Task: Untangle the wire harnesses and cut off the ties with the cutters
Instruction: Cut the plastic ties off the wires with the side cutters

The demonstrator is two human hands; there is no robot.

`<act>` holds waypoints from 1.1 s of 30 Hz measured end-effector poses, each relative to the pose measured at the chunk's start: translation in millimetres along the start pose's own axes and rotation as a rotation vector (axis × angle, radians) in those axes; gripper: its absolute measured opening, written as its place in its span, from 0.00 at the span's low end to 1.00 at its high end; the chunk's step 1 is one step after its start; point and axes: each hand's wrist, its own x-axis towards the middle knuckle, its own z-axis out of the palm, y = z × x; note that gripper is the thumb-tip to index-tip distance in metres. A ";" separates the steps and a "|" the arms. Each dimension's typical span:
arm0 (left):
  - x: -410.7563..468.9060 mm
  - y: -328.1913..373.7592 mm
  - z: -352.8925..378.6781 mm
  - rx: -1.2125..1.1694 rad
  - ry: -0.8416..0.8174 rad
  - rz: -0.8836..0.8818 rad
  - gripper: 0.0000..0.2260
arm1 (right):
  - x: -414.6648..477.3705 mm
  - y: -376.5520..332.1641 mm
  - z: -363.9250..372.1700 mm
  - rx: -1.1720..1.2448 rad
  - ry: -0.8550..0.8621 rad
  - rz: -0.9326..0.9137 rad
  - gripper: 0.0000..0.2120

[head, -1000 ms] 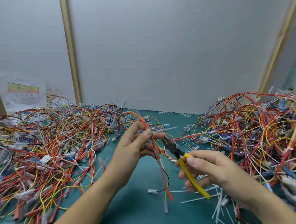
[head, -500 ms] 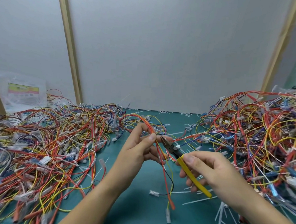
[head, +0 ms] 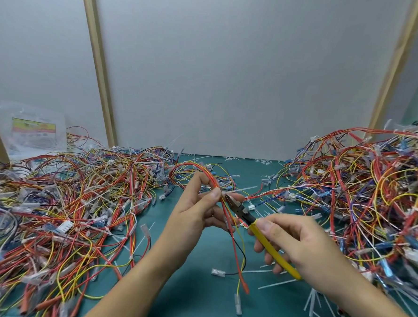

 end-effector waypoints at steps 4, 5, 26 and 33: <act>-0.1 -1.9 0.1 0.015 -0.006 0.001 0.10 | -0.2 0.0 1.1 0.006 0.008 -0.009 0.17; -0.3 -2.3 0.0 0.020 -0.009 0.002 0.09 | -0.2 0.0 1.4 0.010 0.009 -0.010 0.17; -1.5 1.5 3.4 0.043 0.015 -0.006 0.13 | 0.1 1.8 6.1 0.021 0.017 0.004 0.18; -1.4 1.2 4.0 0.054 0.025 0.002 0.13 | -1.0 2.2 12.5 0.020 0.018 0.021 0.21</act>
